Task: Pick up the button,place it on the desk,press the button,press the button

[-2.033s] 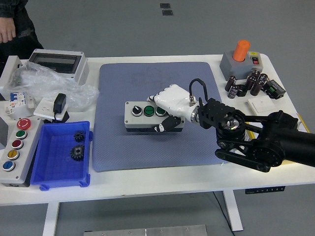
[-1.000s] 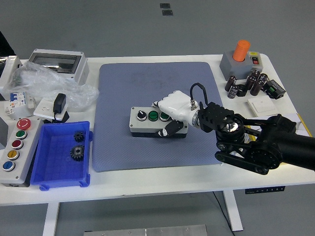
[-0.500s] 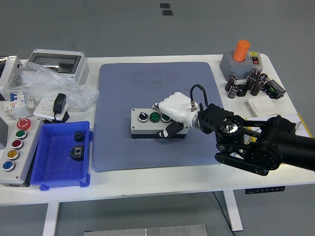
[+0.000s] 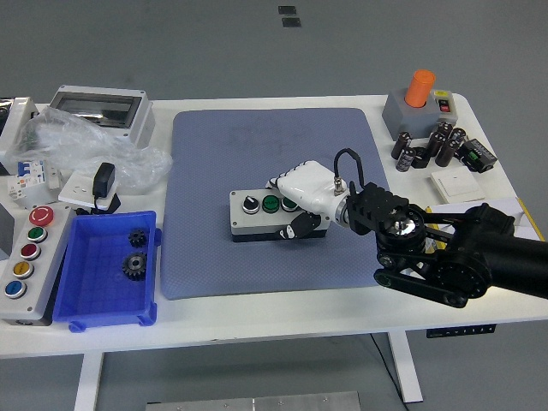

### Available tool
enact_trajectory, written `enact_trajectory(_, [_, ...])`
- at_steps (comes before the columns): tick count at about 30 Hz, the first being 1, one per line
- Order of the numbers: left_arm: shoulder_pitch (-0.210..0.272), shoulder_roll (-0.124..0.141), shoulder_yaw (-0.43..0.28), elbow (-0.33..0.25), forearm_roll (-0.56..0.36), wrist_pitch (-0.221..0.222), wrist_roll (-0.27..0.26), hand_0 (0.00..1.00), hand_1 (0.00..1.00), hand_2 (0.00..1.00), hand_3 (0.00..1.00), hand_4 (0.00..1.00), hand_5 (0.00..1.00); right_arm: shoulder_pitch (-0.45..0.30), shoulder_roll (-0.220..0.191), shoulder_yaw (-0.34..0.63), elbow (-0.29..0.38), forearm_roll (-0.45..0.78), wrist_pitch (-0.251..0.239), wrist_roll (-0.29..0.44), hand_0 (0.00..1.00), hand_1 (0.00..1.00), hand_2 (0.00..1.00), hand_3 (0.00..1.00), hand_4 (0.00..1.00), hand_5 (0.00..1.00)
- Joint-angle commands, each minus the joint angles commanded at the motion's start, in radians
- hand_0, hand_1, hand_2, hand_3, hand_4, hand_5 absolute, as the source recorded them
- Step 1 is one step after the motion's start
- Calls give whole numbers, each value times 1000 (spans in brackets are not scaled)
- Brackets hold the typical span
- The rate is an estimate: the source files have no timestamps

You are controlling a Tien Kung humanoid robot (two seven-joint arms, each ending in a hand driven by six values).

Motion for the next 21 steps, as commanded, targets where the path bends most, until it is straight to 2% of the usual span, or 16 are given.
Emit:
enact_trajectory(1, [0, 0, 0, 0, 0, 0, 0, 584, 637, 607, 611, 540, 290, 0, 0, -1, -1, 2, 1, 0, 741, 711, 771, 839, 918, 382])
enact_trajectory(11, [-1, 0, 1, 0, -1, -3, 0, 584, 637, 606, 611, 539, 289, 0, 2, -4, -9, 22, 10, -15, 741, 708, 785, 871, 949, 413])
enact_trajectory(12, [-1, 0, 3, 0, -2, -3, 0, 584, 637, 607, 610, 539, 288, 0, 2, -4, -9, 27, 10, -17, 740, 706, 806, 891, 998, 468])
enact_trajectory(18, [-2, -1, 10, 1, -9, -3, -2, 584, 637, 607, 610, 539, 288, 0, 3, 5, -3, 94, 11, -31, 740, 706, 806, 891, 998, 468])
enact_trajectory(19, [-2, -1, 10, 1, -9, -3, -2, 584, 637, 606, 610, 537, 287, 0, 2, 8, -2, 107, 12, -33, 740, 708, 832, 904, 998, 523])
enact_trajectory(21, [-2, -1, 10, 1, -9, -3, -2, 584, 637, 606, 610, 537, 287, 0, 0, 13, 1, 129, 15, -39, 740, 708, 832, 904, 998, 523])
